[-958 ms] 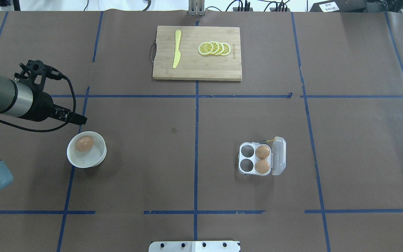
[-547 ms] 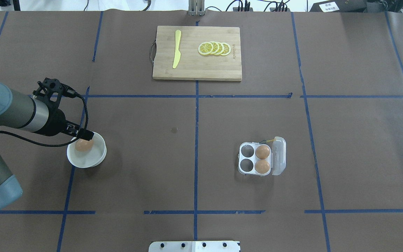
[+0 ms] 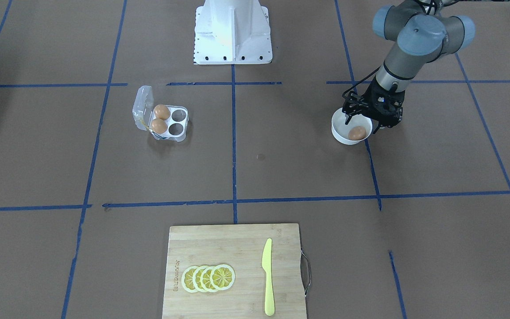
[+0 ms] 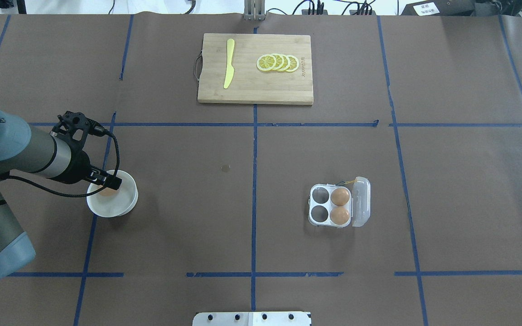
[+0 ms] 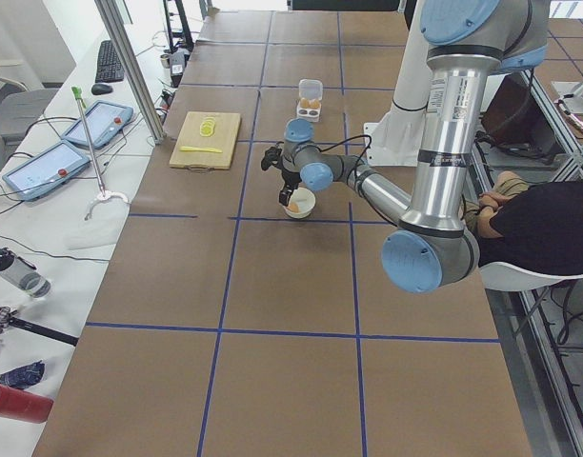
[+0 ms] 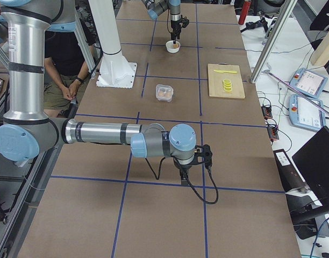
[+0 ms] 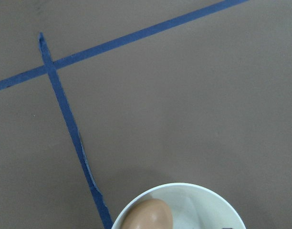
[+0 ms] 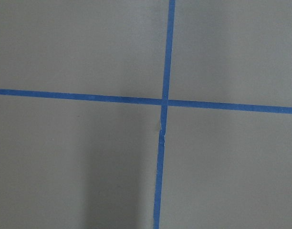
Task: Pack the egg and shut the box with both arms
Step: 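Lower the left gripper into the white bowl around the egg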
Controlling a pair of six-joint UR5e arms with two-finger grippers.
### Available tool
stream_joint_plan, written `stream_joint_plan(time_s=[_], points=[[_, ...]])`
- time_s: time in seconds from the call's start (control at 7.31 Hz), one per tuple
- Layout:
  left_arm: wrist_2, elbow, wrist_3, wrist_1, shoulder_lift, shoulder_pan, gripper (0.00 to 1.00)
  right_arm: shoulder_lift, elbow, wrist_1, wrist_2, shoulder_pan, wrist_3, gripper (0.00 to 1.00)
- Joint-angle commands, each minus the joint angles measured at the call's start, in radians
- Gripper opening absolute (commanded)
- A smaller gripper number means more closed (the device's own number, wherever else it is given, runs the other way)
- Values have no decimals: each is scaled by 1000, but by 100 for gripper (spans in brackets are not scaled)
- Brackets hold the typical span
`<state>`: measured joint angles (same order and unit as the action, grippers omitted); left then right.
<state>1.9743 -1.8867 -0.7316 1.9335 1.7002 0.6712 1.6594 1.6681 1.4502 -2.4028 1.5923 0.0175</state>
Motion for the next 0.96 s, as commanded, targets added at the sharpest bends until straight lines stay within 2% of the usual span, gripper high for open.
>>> stream_joint_plan(time_s=[0.0, 0.82], points=[[0, 12, 0, -5, 10, -13, 81, 0, -1, -1, 1, 0, -1, 100], [1, 17, 0, -7, 9, -28, 77, 0, -4, -1, 1, 0, -2, 100]])
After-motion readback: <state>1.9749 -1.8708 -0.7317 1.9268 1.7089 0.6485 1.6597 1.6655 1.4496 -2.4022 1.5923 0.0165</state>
